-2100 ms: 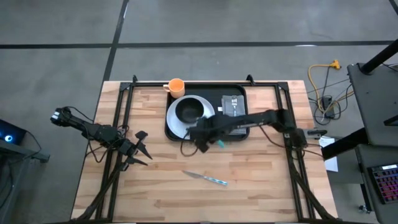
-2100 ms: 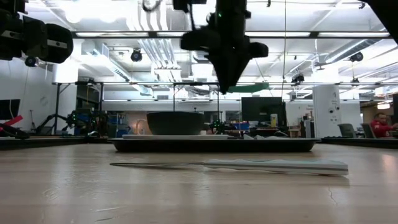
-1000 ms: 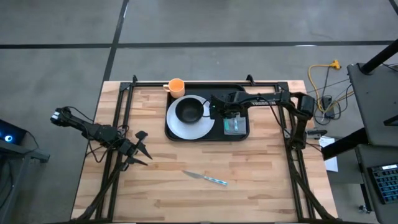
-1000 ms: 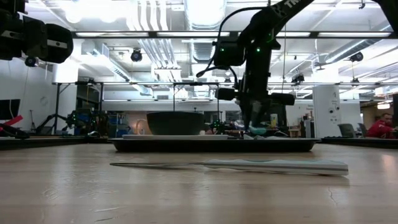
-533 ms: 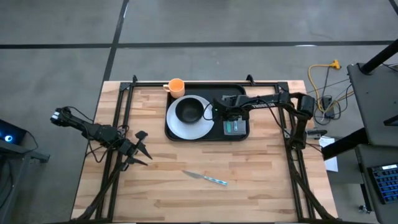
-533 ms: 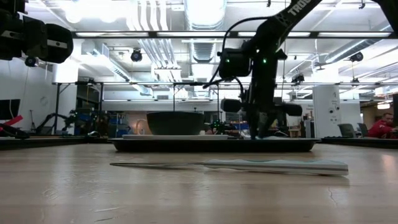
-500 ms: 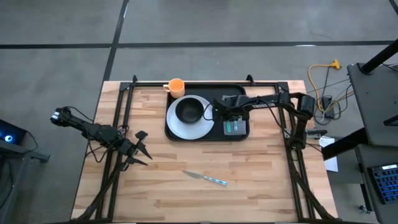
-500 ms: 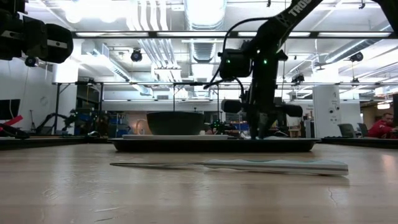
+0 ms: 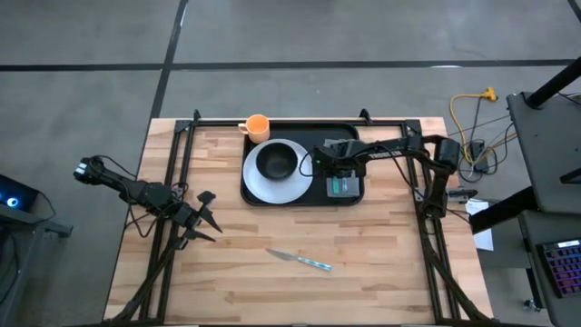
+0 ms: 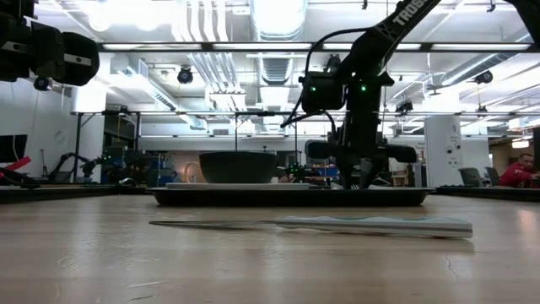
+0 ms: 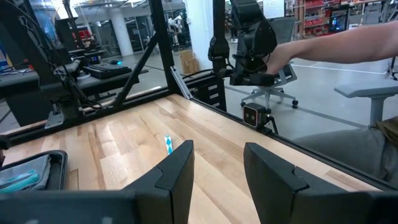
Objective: Set up tray
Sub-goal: Put the green spoon on the gray napkin, then put the green knife on the gray napkin
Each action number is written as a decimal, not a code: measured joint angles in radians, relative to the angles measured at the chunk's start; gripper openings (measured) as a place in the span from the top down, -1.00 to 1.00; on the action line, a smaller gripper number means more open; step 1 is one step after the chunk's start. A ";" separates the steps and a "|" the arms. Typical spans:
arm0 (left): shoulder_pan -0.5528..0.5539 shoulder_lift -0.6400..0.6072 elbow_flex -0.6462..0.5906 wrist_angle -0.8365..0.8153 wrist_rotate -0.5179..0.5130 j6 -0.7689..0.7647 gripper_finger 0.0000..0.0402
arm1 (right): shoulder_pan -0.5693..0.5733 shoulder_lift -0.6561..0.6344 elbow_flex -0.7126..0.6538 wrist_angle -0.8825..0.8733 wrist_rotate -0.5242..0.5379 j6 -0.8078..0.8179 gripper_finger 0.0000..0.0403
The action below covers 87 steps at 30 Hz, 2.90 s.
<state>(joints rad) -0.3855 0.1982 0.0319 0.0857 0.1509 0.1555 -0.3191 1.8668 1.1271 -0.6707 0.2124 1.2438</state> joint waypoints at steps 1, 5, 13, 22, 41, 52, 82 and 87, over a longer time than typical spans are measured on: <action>0.000 0.000 0.000 0.000 0.000 0.000 0.39 | 0.000 0.001 0.006 -0.004 -0.001 -0.005 0.48; 0.000 0.000 0.000 0.000 0.000 0.000 0.39 | 0.000 0.002 0.040 -0.010 -0.003 -0.031 0.47; 0.000 0.000 0.000 0.000 0.000 0.000 0.39 | 0.000 0.001 0.109 -0.088 0.045 -0.047 0.54; 0.000 0.000 0.000 0.000 0.000 0.000 0.39 | 0.000 0.000 0.139 -0.157 0.049 -0.075 0.58; 0.000 0.000 0.000 0.000 0.000 0.000 0.39 | 0.283 -0.001 0.217 -0.154 -0.195 -0.419 0.63; 0.000 0.000 0.000 0.000 0.000 0.000 0.39 | 0.535 0.011 0.228 -0.014 -0.195 -0.418 0.64; 0.000 0.000 0.000 0.000 0.000 0.000 0.39 | 0.674 0.417 0.596 -0.148 -0.292 -0.517 0.66; 0.000 0.000 0.000 0.000 0.000 0.000 0.39 | 0.673 0.440 0.652 -0.216 -0.280 -0.497 0.88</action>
<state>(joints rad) -0.3857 0.1978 0.0319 0.0856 0.1509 0.1558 0.3542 2.3065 1.7788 -0.8871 -0.0677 0.7470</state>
